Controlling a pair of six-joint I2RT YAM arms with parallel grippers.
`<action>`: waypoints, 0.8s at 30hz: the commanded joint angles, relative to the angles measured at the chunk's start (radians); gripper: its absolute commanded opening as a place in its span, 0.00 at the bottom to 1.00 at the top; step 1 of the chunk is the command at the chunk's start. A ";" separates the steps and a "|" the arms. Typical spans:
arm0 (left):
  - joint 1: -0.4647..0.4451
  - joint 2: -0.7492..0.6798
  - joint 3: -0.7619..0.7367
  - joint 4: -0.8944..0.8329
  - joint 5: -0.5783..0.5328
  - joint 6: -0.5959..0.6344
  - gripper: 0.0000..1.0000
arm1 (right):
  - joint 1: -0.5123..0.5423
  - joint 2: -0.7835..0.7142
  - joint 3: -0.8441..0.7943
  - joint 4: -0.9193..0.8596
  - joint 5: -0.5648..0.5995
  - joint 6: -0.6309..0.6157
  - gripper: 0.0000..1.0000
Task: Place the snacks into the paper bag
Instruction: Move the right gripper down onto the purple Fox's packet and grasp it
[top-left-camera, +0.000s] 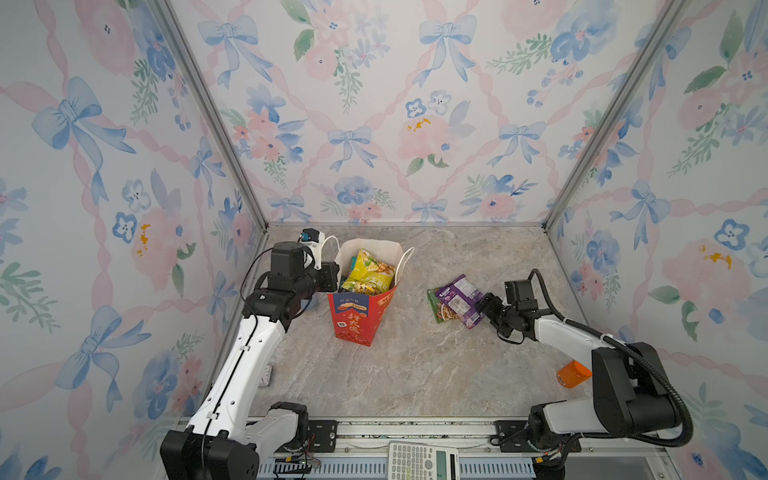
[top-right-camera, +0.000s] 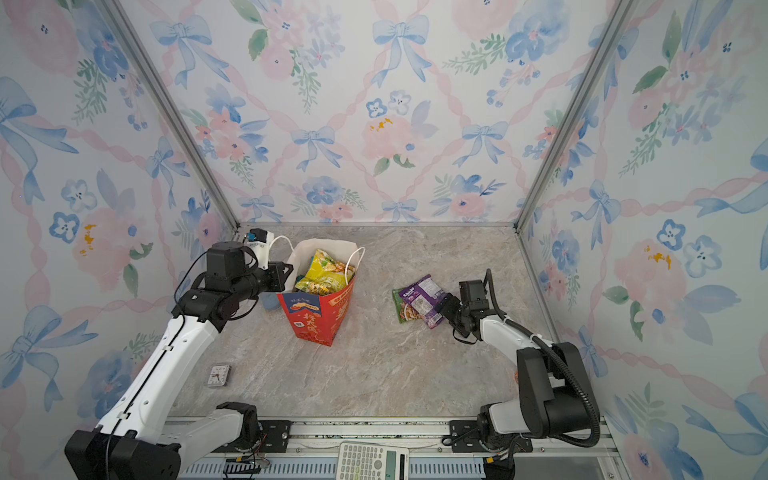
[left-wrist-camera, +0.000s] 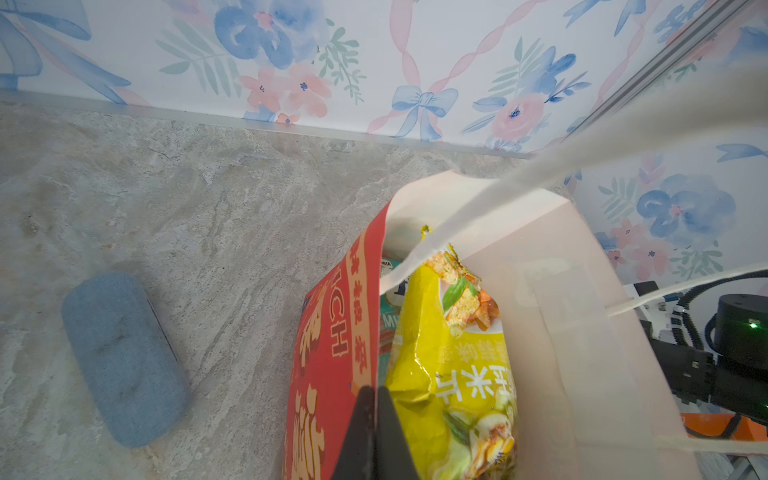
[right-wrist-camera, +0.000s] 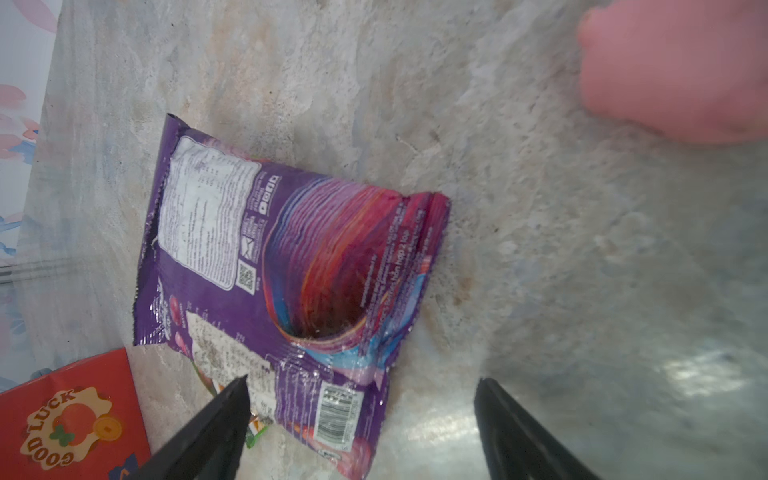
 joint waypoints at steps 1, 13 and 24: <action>0.007 -0.012 0.030 0.074 0.029 0.006 0.00 | -0.010 0.040 -0.008 0.047 -0.033 0.019 0.84; 0.008 -0.017 0.036 0.074 0.027 0.008 0.00 | -0.010 0.145 0.004 0.137 -0.064 0.068 0.67; 0.009 -0.022 0.036 0.074 0.024 0.010 0.00 | -0.008 0.082 0.028 0.088 -0.020 0.048 0.14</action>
